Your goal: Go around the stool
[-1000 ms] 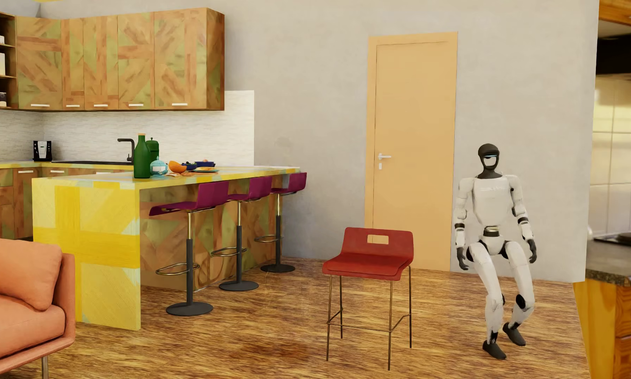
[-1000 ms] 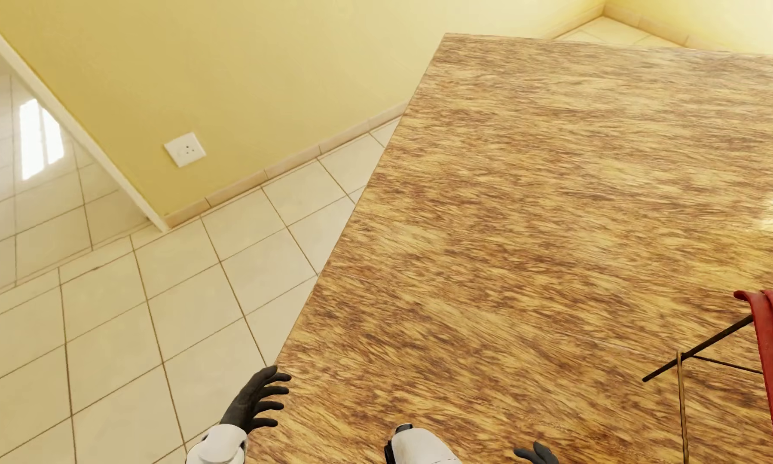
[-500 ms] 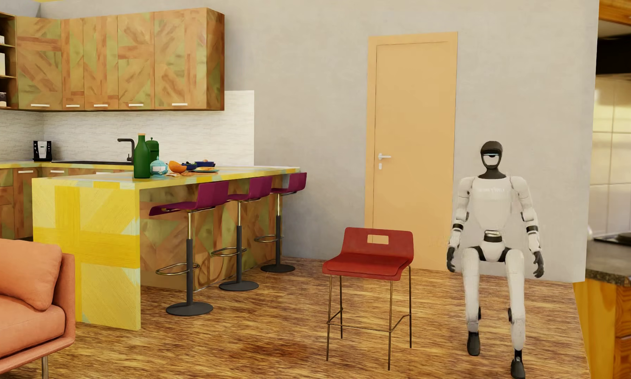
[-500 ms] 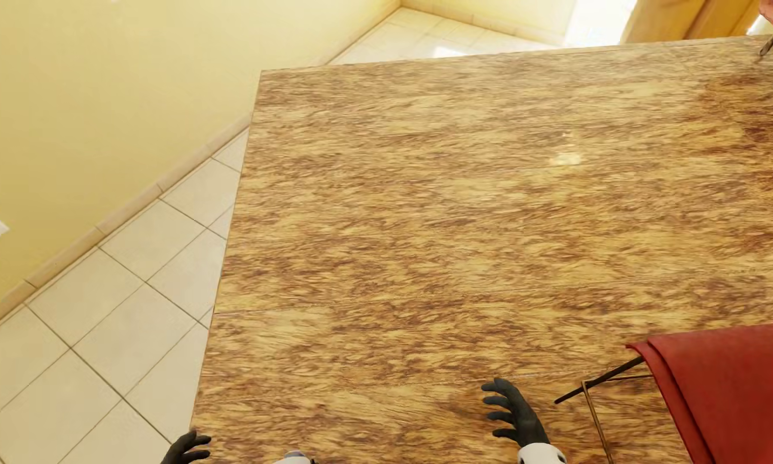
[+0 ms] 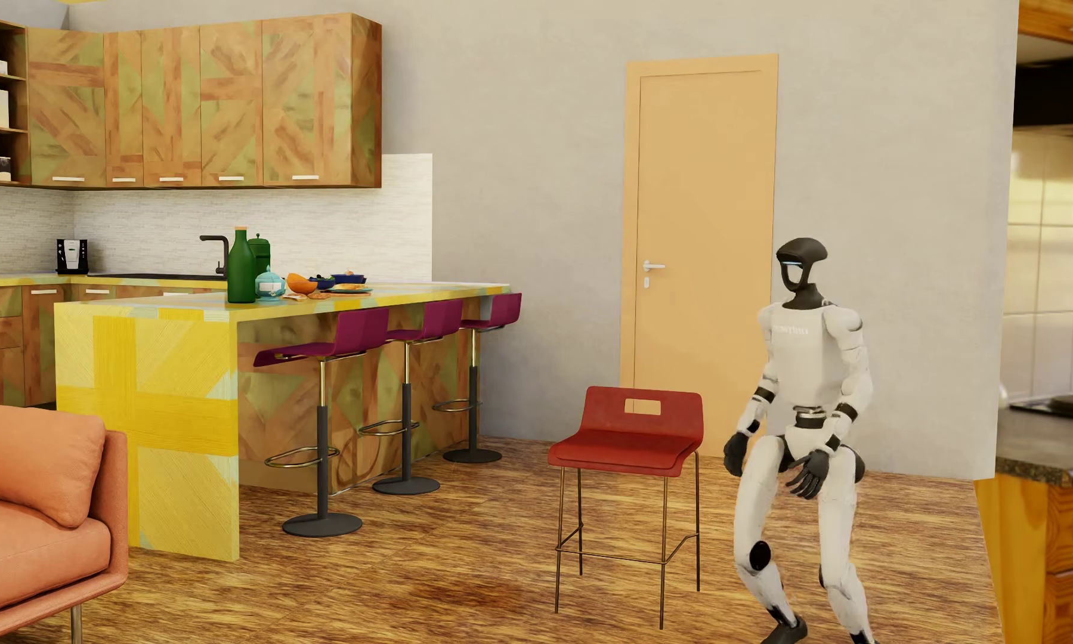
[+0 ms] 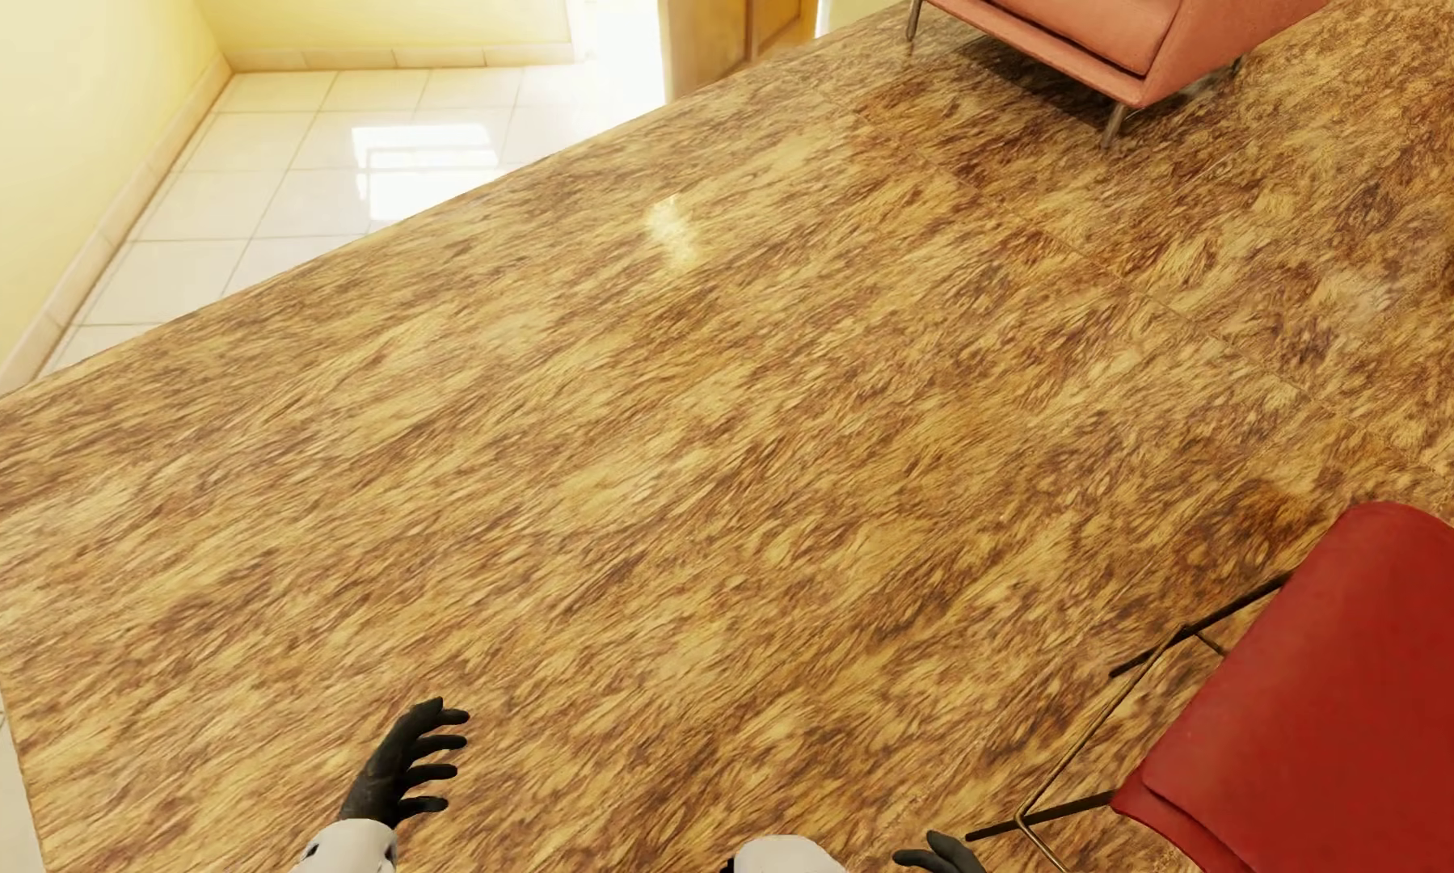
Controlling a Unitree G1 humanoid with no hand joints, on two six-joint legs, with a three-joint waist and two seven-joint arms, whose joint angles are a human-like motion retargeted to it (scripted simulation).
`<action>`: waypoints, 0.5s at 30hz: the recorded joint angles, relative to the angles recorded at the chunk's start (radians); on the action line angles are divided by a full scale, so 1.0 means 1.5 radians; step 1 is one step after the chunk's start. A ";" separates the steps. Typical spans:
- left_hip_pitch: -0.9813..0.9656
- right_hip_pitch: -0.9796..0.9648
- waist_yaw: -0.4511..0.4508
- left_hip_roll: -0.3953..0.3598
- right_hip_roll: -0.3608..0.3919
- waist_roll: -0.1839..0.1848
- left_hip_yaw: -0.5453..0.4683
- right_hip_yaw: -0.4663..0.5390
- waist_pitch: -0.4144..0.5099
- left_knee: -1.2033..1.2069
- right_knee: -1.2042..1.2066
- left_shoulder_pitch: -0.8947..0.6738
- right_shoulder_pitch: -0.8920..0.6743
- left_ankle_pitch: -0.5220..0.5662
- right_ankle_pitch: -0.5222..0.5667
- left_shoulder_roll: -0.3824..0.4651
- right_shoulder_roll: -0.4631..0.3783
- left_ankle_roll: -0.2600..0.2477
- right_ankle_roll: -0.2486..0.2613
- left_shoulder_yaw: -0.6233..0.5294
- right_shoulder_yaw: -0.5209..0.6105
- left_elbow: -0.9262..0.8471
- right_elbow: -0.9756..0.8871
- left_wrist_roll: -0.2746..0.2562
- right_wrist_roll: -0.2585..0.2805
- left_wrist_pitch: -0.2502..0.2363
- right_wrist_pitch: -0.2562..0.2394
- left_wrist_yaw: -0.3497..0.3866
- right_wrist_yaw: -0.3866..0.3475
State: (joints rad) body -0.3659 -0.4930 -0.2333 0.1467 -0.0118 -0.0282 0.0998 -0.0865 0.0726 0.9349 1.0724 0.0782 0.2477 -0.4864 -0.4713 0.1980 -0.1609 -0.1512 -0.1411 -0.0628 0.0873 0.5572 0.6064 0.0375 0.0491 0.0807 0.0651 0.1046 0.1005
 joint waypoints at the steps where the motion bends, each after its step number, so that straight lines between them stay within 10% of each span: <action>1: -0.041 -0.006 -0.013 0.000 -0.007 -0.019 -0.001 0.001 0.000 0.128 -0.069 -0.048 0.023 0.086 -0.026 -0.031 -0.037 -0.012 0.032 -0.023 0.024 -0.009 0.025 -0.017 0.002 -0.029 -0.005 0.033 -0.006; 2: -0.101 0.019 -0.011 -0.011 0.009 -0.016 -0.035 0.017 -0.007 0.239 -0.070 -0.065 0.043 0.217 -0.051 -0.048 -0.053 -0.024 0.033 -0.055 0.026 0.013 0.087 -0.026 -0.003 -0.076 -0.008 0.053 -0.033; 4: -0.195 0.096 0.031 -0.031 0.051 0.017 -0.093 0.055 -0.014 0.217 -0.114 0.006 0.061 0.130 -0.081 -0.062 -0.021 -0.041 0.033 -0.024 -0.005 0.021 0.060 -0.014 0.006 -0.139 0.028 0.049 -0.110; 7: -0.255 0.140 0.056 -0.027 0.082 0.052 -0.084 0.083 -0.012 -0.041 -0.018 0.091 -0.025 0.102 -0.088 0.016 0.016 -0.063 0.016 0.008 -0.039 0.056 -0.014 0.020 -0.016 -0.150 0.101 0.012 -0.169; 8: -0.235 0.082 0.041 -0.012 0.067 0.043 -0.067 0.058 -0.012 -0.032 0.130 0.070 -0.043 0.199 0.023 0.053 0.017 -0.044 -0.008 0.007 -0.015 0.089 -0.010 0.021 -0.023 -0.150 0.103 0.014 -0.155; 10: -0.161 -0.017 -0.012 0.002 0.027 -0.011 -0.018 0.024 -0.015 -0.032 0.242 0.047 -0.035 0.137 0.159 0.058 -0.003 0.062 0.046 0.026 -0.018 0.066 0.043 0.003 -0.009 -0.150 0.086 0.051 -0.072; 13: -0.044 -0.060 -0.033 0.035 -0.038 -0.055 0.047 -0.004 -0.043 -0.044 -0.018 0.017 0.022 0.051 -0.026 -0.028 -0.008 0.017 0.055 -0.039 -0.055 -0.018 0.008 -0.032 -0.032 -0.110 0.080 0.054 -0.032; 15: -0.091 -0.015 0.027 0.036 -0.008 -0.029 -0.033 0.012 -0.035 0.142 -0.055 -0.014 0.014 0.121 -0.014 -0.035 -0.029 -0.004 0.049 -0.073 0.008 0.002 0.077 -0.007 -0.039 -0.072 0.054 0.018 -0.073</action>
State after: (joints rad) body -0.5026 -0.5158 -0.1926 0.2004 -0.0240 -0.0710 0.0507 -0.0691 0.0203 1.1473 0.9899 0.0579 0.2683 -0.3045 -0.4928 0.1454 -0.2041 -0.1573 -0.0671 -0.1720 0.1000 0.5609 0.7226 0.0267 -0.0099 -0.0280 0.1465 0.1321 -0.0087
